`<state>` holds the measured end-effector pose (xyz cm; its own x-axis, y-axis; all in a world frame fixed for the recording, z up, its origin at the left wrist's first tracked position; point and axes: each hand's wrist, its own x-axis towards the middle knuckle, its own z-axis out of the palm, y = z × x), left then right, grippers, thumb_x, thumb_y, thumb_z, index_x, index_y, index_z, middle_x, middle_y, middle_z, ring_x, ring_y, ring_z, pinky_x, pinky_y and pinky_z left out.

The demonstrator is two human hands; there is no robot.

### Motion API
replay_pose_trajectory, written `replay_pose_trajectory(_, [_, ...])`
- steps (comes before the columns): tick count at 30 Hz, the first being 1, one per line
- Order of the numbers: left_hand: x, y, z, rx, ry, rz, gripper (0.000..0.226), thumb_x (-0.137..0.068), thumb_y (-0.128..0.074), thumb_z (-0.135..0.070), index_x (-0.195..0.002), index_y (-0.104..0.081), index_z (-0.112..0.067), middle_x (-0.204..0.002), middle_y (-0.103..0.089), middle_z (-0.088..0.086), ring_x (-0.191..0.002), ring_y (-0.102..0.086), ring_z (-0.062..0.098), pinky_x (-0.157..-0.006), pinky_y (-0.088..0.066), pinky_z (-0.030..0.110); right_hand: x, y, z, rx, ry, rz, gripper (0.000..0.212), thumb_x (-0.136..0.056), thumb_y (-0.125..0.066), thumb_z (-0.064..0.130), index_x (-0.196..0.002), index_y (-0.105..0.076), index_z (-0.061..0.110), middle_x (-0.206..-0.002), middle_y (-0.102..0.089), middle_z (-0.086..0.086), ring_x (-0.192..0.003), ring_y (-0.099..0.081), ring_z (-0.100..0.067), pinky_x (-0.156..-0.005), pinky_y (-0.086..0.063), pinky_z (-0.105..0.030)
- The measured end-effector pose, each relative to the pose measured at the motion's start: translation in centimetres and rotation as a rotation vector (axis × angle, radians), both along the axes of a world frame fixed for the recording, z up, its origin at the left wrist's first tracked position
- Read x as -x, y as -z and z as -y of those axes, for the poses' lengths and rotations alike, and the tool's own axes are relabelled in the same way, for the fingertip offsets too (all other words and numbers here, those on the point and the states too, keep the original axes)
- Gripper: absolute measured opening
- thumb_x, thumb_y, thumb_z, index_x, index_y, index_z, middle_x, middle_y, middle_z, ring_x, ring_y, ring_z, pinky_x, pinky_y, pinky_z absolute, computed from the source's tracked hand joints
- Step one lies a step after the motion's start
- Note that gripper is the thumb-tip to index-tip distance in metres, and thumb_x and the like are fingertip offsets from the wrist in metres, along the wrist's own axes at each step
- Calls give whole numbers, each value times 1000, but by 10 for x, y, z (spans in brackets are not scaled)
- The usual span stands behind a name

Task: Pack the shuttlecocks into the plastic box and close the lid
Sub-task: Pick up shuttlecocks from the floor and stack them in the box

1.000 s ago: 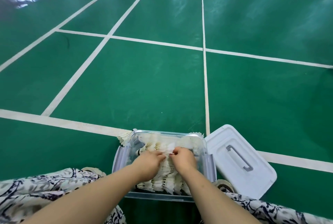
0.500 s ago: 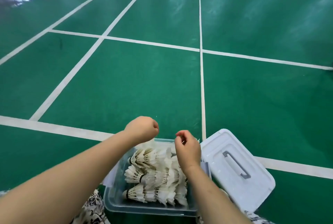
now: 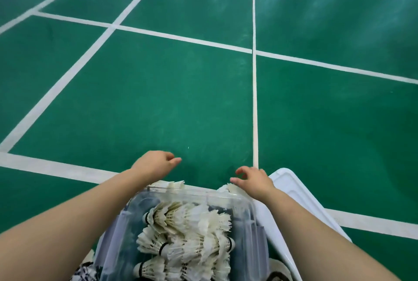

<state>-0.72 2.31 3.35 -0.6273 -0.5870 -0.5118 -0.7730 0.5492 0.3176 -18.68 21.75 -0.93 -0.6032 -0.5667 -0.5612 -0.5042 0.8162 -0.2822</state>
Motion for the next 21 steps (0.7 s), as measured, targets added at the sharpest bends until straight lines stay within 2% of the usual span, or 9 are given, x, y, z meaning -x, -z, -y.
replay_pose_trajectory(3, [11, 17, 7, -111, 91, 46, 42, -95, -43, -45, -127, -57, -21, -133, -58, 1, -122, -53, 20, -100, -40, 28, 1, 10, 6, -41, -111, 63, 50, -79, -58, 61, -121, -54, 36, -123, -61, 5, -119, -51, -18, -98, -37, -36])
replay_pose_trajectory(5, [19, 26, 13, -160, 184, 98, 40, -94, -46, -44, -127, -56, -22, -134, -57, -1, -122, -53, 18, -100, -39, 26, 1, 20, 9, -26, -124, 137, 48, -77, -62, 60, -118, -58, 36, -114, -64, 7, -110, -57, -15, -96, -39, -33])
replay_pose_trajectory(7, [26, 32, 18, -187, 265, 140, 39, -93, -48, -43, -125, -57, -23, -132, -59, -2, -120, -54, 17, -97, -39, 24, 2, 32, 12, 31, -107, 212, 39, -78, -64, 55, -109, -64, 32, -103, -65, 8, -96, -59, -12, -90, -45, -30])
replay_pose_trajectory(10, [34, 38, 22, -196, 316, 169, 37, -93, -49, -44, -122, -59, -24, -128, -61, -1, -116, -56, 18, -92, -40, 23, 5, 44, 19, 144, -54, 301, 15, -83, -65, 42, -91, -69, 30, -95, -68, 10, -93, -61, -10, -90, -50, -31])
replay_pose_trajectory(12, [36, 42, 23, -199, 311, 157, 37, -92, -50, -44, -121, -61, -24, -127, -62, -1, -115, -56, 18, -93, -41, 24, 6, 44, 25, 188, -20, 357, 6, -84, -66, 31, -84, -70, 26, -87, -69, 9, -90, -63, -11, -89, -50, -30])
replay_pose_trajectory(15, [34, 48, 23, -235, 292, 127, 35, -92, -52, -43, -118, -64, -23, -125, -64, -3, -113, -58, 15, -94, -41, 24, 7, 42, 34, 195, -9, 408, 5, -83, -68, 23, -79, -70, 21, -80, -67, 5, -79, -61, -11, -83, -48, -27])
replay_pose_trajectory(18, [32, 50, 19, -298, 279, 121, 34, -91, -53, -42, -115, -66, -23, -123, -65, -6, -110, -58, 13, -92, -40, 22, 9, 40, 42, 162, -26, 426, 18, -82, -69, 17, -67, -64, 25, -71, -64, 6, -70, -56, -8, -78, -46, -26])
replay_pose_trajectory(21, [31, 50, 15, -319, 318, 146, 35, -92, -50, -44, -114, -67, -23, -125, -64, -5, -112, -58, 13, -95, -41, 25, 9, 38, 48, 139, -40, 437, 25, -82, -68, 10, -63, -62, 26, -66, -61, 9, -62, -54, -4, -76, -48, -26])
